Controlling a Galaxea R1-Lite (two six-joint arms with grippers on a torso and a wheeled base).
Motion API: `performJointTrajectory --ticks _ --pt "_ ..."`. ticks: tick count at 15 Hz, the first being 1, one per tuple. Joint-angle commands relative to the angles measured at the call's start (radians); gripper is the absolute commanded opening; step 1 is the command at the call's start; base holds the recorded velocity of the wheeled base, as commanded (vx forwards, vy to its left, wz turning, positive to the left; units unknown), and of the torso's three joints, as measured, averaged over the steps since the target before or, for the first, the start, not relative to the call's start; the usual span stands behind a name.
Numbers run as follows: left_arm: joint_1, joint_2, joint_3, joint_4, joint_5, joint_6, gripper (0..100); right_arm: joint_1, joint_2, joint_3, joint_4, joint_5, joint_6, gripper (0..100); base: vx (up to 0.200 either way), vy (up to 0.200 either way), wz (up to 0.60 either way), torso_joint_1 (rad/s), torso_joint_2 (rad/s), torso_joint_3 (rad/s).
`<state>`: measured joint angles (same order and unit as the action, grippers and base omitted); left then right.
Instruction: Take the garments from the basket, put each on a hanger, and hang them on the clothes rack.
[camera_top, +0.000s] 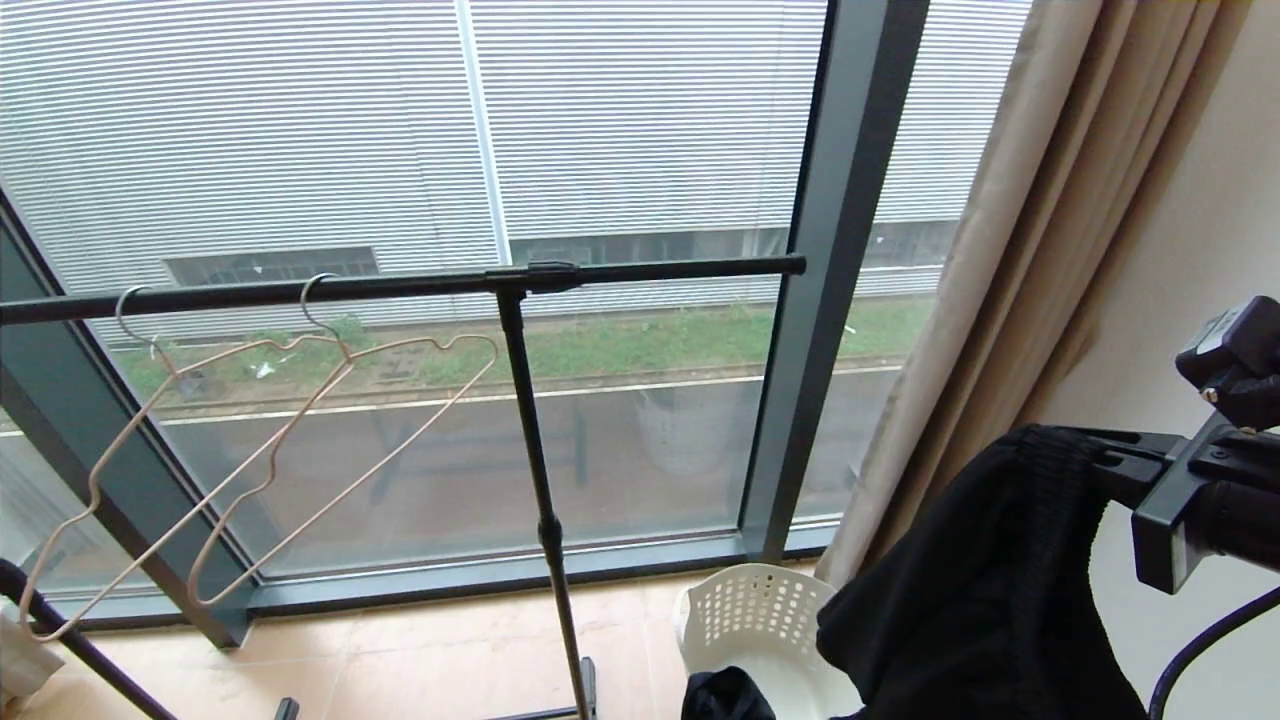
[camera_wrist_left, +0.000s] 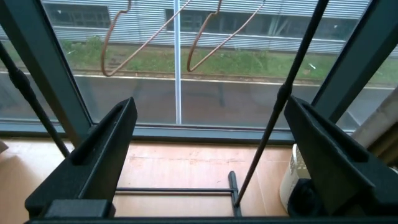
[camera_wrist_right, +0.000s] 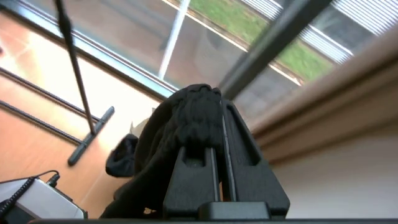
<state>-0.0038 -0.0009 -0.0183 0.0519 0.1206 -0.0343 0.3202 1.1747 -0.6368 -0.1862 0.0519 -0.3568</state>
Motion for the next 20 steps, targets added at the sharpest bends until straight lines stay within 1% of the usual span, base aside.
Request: performJointTrajectory --ticks 1,6,7,20 --pt "-0.001 0.001 0.000 0.000 0.001 -0.001 100 0.000 -0.007 0.008 0.001 0.000 -0.001 0 -0.200 0.000 0.00 -0.002 0.01 0.002" --pt "-0.001 0.001 0.000 0.000 0.001 -0.003 100 0.000 -0.021 0.008 0.001 0.000 -0.001 0 -0.200 0.000 0.00 0.003 0.00 0.000" --pt "-0.001 0.001 0.000 0.000 0.001 -0.003 100 0.000 -0.021 0.008 0.001 0.000 -0.001 0 -0.200 0.200 0.00 -0.007 0.01 0.002" --pt "0.001 0.001 -0.002 0.000 -0.001 -0.006 100 0.000 -0.013 0.009 0.001 0.000 -0.001 0 0.000 0.200 0.00 0.004 0.00 0.004"
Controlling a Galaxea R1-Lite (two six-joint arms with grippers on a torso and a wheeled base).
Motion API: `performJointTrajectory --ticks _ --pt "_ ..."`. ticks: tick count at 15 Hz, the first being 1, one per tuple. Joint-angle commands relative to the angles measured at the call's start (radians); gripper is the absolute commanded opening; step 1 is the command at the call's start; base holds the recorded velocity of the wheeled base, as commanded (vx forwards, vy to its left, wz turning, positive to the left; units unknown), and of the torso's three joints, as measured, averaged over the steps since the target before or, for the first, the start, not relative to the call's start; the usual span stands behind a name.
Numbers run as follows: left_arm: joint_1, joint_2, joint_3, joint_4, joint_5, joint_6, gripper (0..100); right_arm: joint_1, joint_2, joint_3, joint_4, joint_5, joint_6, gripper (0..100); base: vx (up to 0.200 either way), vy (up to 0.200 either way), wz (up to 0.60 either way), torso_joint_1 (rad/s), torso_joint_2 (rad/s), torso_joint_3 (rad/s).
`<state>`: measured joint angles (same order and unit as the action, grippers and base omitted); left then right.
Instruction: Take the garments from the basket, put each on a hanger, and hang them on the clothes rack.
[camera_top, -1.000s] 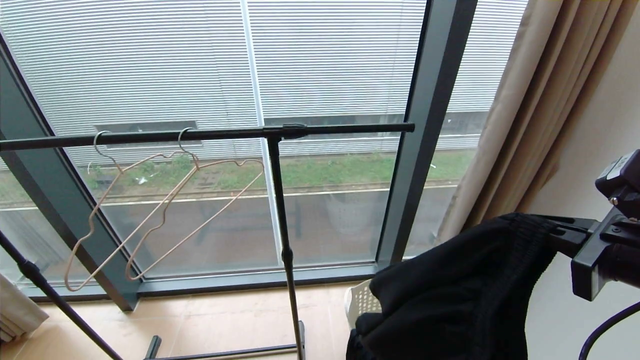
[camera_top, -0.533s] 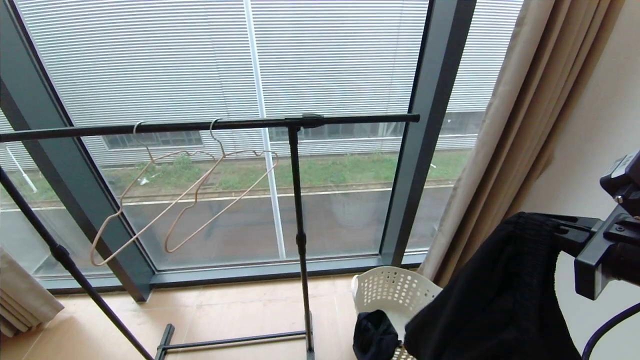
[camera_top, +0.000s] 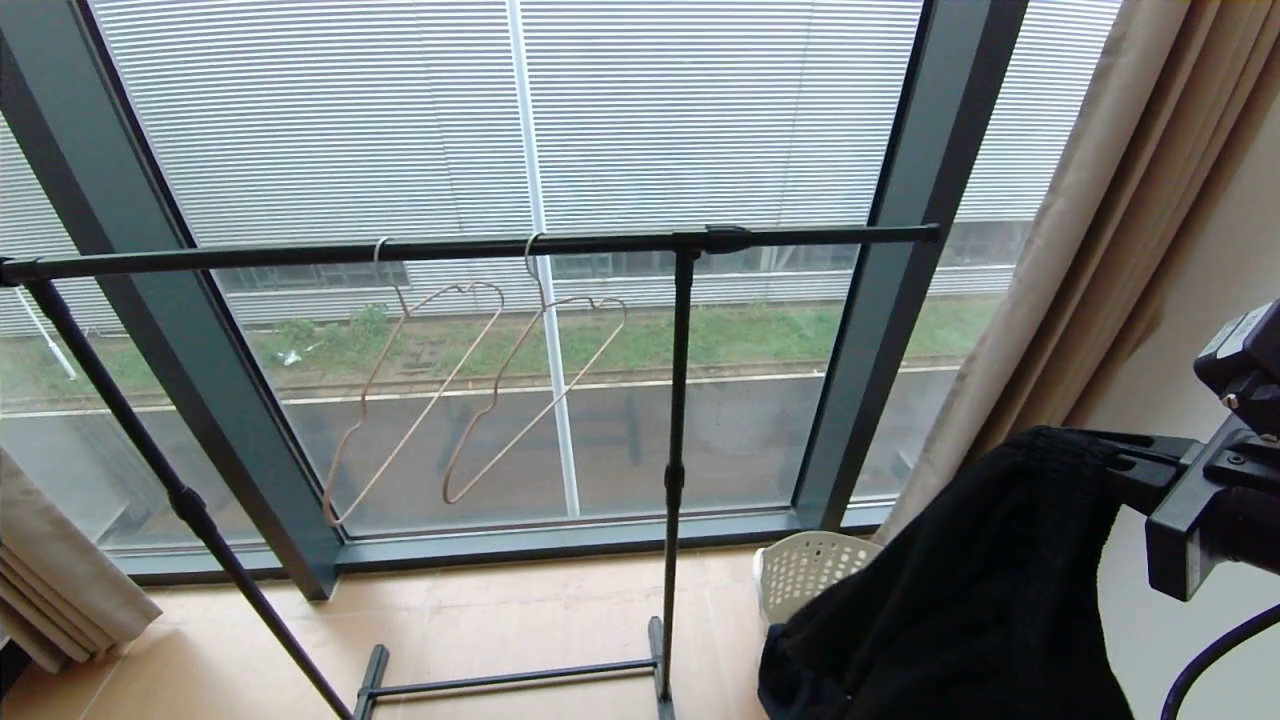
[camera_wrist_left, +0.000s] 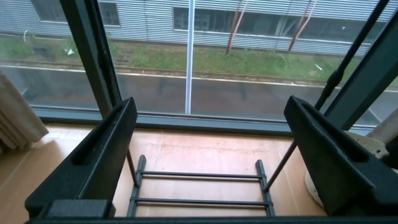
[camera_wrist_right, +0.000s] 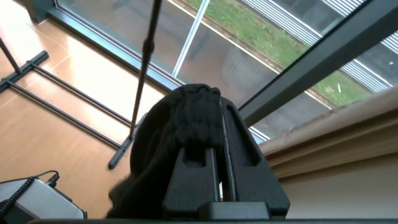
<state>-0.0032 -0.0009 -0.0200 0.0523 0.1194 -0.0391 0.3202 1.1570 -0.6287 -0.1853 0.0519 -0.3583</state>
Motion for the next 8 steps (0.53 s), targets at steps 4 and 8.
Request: performJointTrajectory --ticks 4,8 --pt "-0.001 0.001 0.000 0.000 0.000 -0.002 100 0.000 0.006 0.003 0.000 0.000 -0.001 0 0.000 0.200 0.00 0.006 0.00 0.002" --pt "0.000 0.001 0.000 0.000 0.000 -0.002 100 0.000 0.006 0.007 0.000 0.000 -0.001 0 0.000 0.200 0.00 0.004 0.00 0.002"
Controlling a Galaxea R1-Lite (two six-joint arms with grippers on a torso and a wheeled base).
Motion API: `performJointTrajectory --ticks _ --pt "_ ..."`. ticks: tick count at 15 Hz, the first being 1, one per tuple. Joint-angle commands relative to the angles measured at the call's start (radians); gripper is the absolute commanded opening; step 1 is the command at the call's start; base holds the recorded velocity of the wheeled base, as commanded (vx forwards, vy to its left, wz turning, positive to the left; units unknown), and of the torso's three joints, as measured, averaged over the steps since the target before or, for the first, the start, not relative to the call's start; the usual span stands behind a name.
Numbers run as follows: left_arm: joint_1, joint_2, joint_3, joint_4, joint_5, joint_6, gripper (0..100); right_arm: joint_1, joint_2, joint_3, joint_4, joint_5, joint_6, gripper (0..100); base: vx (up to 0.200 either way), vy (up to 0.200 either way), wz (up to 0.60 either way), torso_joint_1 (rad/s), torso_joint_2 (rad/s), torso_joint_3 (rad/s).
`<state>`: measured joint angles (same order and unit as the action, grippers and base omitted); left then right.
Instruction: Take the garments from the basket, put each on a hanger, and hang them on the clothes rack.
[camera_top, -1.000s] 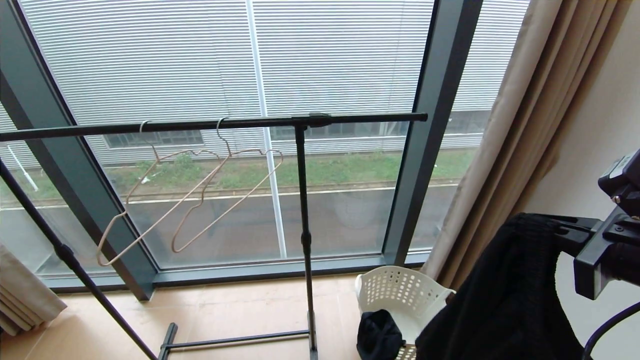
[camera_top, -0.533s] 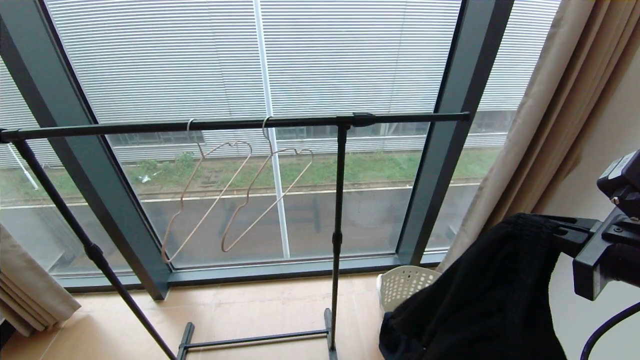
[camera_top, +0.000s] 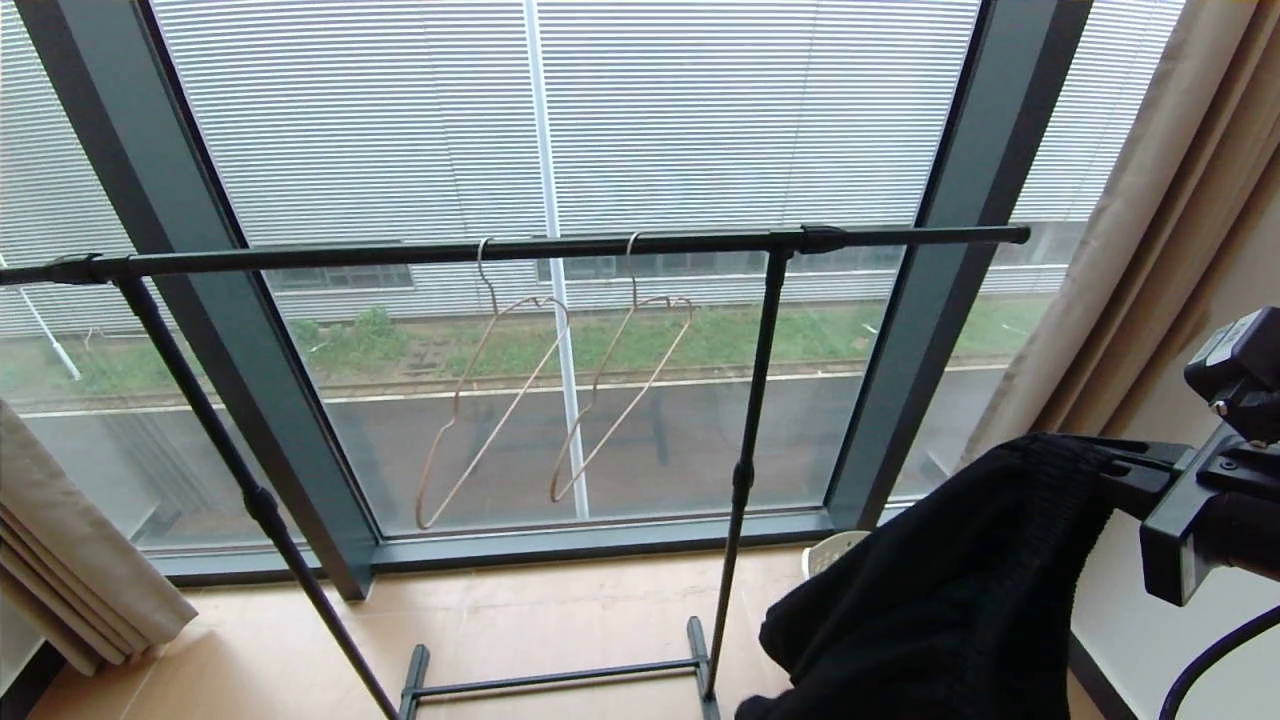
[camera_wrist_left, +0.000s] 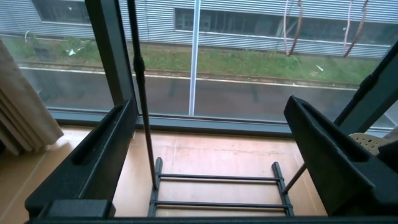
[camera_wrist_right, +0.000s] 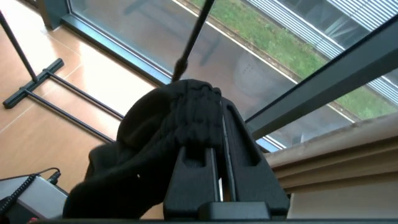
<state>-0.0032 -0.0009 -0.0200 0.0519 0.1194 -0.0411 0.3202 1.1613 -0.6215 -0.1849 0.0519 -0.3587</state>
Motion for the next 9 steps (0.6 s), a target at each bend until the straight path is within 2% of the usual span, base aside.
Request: performJointTrajectory --ticks 1,6,9 --pt "-0.001 0.001 0.000 0.000 0.000 0.000 100 0.000 0.001 0.000 -0.001 0.000 0.000 0 0.000 0.200 0.00 0.002 0.00 0.002" --pt "-0.001 0.001 0.000 0.000 0.000 0.000 100 0.000 0.000 0.005 -0.001 0.000 0.000 0 -0.200 0.000 0.00 0.009 0.00 0.003" --pt "-0.001 0.001 0.000 0.000 0.002 0.001 100 0.007 0.000 0.016 -0.001 0.000 -0.002 0 0.000 0.000 0.00 0.000 0.00 0.000"
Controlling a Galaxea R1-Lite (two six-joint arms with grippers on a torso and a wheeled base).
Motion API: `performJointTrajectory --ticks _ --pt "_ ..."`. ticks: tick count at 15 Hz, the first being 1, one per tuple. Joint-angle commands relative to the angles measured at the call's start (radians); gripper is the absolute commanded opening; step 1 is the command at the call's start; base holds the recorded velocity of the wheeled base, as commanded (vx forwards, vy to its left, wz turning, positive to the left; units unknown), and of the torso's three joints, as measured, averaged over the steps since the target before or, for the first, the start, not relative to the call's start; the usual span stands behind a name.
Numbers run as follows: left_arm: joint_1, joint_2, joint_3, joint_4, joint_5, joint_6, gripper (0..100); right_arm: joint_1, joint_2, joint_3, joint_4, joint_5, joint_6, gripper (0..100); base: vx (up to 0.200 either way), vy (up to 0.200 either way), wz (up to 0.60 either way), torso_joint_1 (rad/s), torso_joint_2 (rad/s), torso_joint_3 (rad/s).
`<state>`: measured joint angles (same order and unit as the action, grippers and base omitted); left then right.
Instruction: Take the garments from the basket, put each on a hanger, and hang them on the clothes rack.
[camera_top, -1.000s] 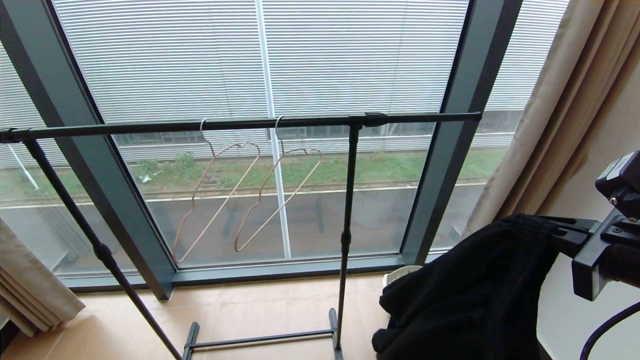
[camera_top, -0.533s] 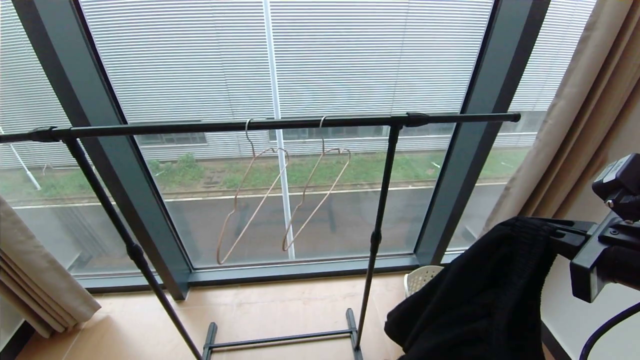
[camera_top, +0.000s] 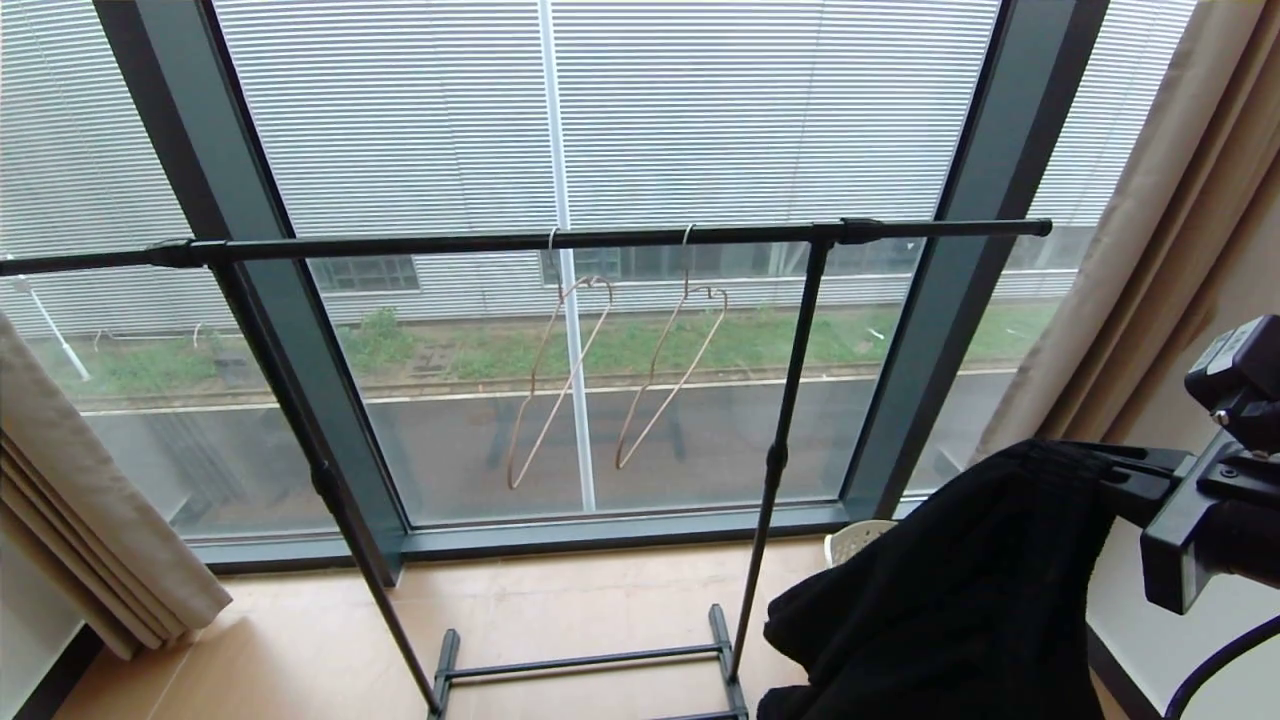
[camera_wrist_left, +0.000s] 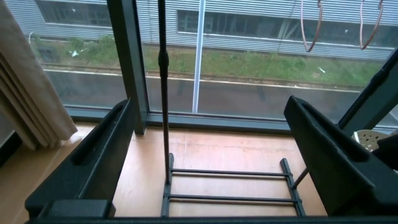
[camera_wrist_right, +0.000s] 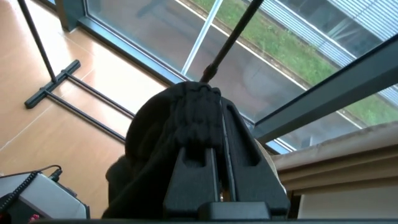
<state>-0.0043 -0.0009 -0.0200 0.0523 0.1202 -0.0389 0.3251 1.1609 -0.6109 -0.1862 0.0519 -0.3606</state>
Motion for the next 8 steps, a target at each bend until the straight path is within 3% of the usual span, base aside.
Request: performJointTrajectory --ticks 1,4,6,8 --pt "0.000 0.001 0.002 0.000 0.001 -0.001 100 0.005 0.000 0.011 0.002 -0.001 -0.008 0 0.000 0.000 0.00 0.000 0.00 0.000" --pt "0.000 0.001 0.002 0.003 -0.005 0.034 100 0.088 -0.003 0.006 0.011 -0.095 0.005 0 0.000 0.000 0.00 0.000 0.00 0.000" --pt "0.001 0.039 0.000 0.006 -0.004 0.060 100 0.190 0.020 -0.033 0.028 -0.168 0.111 0 0.000 0.000 0.00 0.000 0.00 0.000" --pt "-0.006 0.217 -0.043 0.004 -0.033 0.057 100 0.293 0.088 -0.158 0.155 -0.248 0.302 0 0.000 0.000 0.00 0.000 0.00 0.000"
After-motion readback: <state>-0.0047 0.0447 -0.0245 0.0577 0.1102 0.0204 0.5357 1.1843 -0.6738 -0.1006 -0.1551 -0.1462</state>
